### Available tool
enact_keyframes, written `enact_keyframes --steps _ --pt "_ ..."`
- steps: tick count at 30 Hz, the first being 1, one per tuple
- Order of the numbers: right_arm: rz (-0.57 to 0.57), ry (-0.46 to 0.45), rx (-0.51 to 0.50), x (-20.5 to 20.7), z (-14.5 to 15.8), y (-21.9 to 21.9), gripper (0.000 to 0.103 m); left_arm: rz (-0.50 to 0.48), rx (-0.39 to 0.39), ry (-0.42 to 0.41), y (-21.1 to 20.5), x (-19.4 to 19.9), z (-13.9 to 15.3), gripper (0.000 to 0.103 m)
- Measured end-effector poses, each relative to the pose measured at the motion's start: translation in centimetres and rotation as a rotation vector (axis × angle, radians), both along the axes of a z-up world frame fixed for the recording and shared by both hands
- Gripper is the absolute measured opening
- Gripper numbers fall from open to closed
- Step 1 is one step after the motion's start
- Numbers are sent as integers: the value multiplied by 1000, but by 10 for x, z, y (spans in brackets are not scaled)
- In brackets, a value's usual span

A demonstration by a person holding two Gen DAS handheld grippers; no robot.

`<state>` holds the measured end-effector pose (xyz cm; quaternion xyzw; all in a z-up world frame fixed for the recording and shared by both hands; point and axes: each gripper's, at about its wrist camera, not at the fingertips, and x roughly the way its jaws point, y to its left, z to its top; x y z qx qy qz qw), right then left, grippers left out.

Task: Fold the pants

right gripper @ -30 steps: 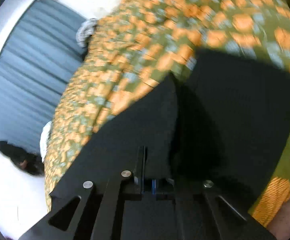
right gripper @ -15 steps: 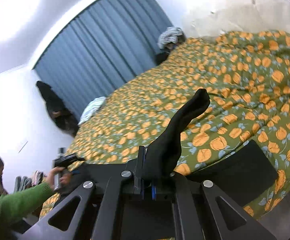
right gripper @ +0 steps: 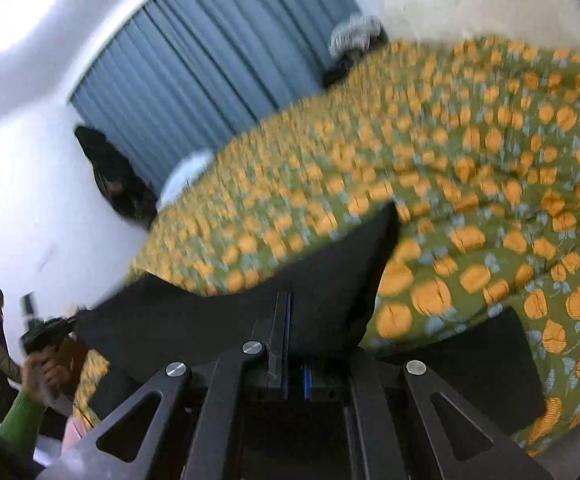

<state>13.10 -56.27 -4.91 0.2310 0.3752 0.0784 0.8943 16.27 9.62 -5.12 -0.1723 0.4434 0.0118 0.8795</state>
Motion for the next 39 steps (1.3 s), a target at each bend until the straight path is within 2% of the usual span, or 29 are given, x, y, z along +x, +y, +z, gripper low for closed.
enact_keyframes --steps 4,6,8,13,20,24,28,34,39 --pt "-40 248 -52 -3 -65 -28 5 -34 -6 233 -22 -42 -88 8" --pt "-48 337 -80 -9 -89 -36 5 -50 -32 271 -30 -47 -103 7" --pt "-69 386 -127 -16 -103 -42 5 -94 4 268 -40 -46 -104 7" --pt "-130 378 -119 -25 -113 -61 5 -129 26 275 -51 -42 -102 8" --pt "-143 354 -231 -27 -101 -61 5 -171 47 267 -65 -48 -103 11" --pt "-177 360 -227 -30 -106 -69 5 -198 63 272 -76 -48 -106 11" --pt "-190 355 -265 -31 -107 -69 5 -216 77 267 -79 -50 -104 11" --pt "-200 374 -271 -28 -113 -70 5 -217 62 276 -77 -53 -107 11" --pt "-211 375 -283 -29 -113 -68 5 -229 75 278 -80 -55 -106 7"
